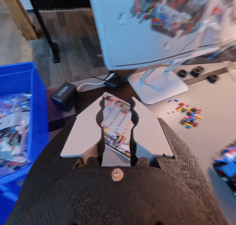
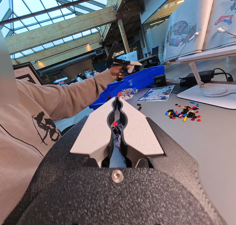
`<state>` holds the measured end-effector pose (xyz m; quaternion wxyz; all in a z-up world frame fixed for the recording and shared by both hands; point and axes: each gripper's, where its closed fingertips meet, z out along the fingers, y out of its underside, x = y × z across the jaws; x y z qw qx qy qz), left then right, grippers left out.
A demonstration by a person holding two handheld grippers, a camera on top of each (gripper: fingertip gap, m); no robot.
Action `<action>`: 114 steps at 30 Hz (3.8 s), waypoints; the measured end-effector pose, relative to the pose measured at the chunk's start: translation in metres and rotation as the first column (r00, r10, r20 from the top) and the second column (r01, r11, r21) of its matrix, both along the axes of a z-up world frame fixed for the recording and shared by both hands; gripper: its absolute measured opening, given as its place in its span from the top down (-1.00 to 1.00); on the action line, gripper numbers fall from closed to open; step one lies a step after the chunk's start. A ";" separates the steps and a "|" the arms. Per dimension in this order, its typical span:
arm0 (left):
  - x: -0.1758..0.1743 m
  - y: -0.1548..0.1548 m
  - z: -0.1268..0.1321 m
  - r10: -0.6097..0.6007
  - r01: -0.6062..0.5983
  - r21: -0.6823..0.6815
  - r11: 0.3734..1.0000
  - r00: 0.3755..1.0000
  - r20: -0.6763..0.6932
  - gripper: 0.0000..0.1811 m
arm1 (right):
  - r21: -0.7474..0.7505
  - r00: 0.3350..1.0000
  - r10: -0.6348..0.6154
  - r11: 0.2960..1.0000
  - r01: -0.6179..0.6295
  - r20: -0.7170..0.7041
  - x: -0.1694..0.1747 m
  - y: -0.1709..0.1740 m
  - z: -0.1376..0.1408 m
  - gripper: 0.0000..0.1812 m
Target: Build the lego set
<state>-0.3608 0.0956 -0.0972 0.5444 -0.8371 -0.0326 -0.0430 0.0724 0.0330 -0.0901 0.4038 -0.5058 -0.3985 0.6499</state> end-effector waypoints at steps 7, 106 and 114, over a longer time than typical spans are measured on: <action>0.231 -0.072 -0.001 -0.530 0.484 0.228 0.845 0.700 0.479 0.64 | 0.099 1.000 -0.002 0.995 -0.001 0.023 -0.012 -0.015 -0.008 1.00; 0.370 -0.176 -0.049 -0.912 0.892 -0.225 0.392 0.409 0.036 0.60 | 0.305 0.695 0.310 0.731 -0.610 0.648 -0.042 -0.108 -0.049 1.00; 0.389 -0.174 -0.059 -0.905 0.896 -0.167 0.411 0.423 0.045 0.95 | 0.290 0.660 0.314 0.712 -0.639 0.683 -0.051 -0.112 -0.052 1.00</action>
